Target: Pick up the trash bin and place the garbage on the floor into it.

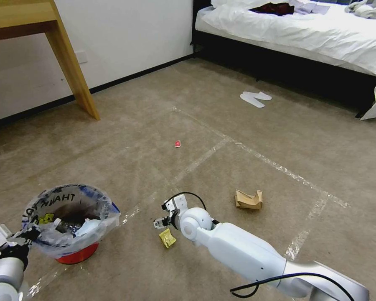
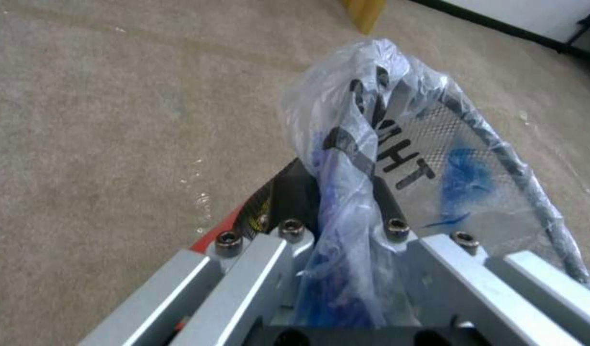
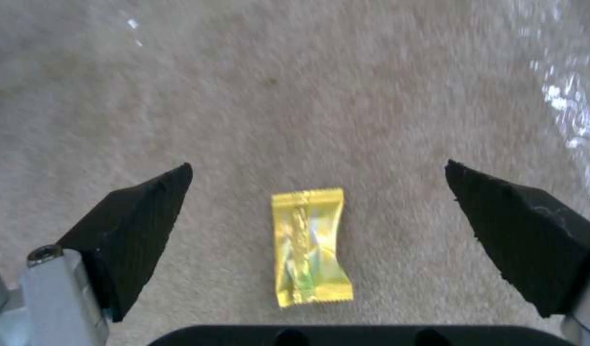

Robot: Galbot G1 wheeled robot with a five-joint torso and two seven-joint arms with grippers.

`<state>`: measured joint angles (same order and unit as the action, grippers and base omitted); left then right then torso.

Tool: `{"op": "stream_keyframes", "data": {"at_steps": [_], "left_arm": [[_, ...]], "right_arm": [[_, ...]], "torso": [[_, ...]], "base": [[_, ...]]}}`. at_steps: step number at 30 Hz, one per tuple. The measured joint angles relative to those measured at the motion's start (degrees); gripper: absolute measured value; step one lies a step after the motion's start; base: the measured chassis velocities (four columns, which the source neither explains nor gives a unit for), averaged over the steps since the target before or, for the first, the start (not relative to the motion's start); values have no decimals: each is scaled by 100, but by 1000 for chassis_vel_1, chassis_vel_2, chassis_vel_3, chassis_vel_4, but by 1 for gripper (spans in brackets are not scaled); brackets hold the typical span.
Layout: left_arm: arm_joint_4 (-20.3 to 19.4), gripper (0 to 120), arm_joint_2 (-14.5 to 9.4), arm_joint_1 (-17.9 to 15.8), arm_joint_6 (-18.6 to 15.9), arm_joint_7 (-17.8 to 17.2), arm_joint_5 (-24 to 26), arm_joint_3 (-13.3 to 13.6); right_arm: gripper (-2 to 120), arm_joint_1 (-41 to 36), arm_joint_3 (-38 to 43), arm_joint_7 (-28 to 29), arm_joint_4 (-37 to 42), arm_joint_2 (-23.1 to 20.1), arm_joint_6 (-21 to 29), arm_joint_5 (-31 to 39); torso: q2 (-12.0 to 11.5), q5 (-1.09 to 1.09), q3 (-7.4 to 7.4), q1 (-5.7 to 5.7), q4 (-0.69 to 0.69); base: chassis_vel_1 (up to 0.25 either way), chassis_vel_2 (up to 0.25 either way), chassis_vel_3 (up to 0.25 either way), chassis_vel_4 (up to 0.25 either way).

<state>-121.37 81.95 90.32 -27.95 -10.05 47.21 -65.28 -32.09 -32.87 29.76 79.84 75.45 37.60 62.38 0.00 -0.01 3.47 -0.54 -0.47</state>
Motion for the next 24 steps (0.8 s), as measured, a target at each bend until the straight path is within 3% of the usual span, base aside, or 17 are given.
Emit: {"op": "stream_keyframes", "data": {"at_steps": [15,24], "left_arm": [[45,5,14,20,50,22,-35,-31],[6,5,-4,27,63,18,5,-62]], "right_arm": [[100,-44,25,-156,-1217,546,199,-149],[100,-76,-58,-289,-1565,754,238,-343]], "torso": [[0,0,0,0,0],[0,0,0,0,0]], "base": [[0,0,0,0],[0,0,0,0]]}}
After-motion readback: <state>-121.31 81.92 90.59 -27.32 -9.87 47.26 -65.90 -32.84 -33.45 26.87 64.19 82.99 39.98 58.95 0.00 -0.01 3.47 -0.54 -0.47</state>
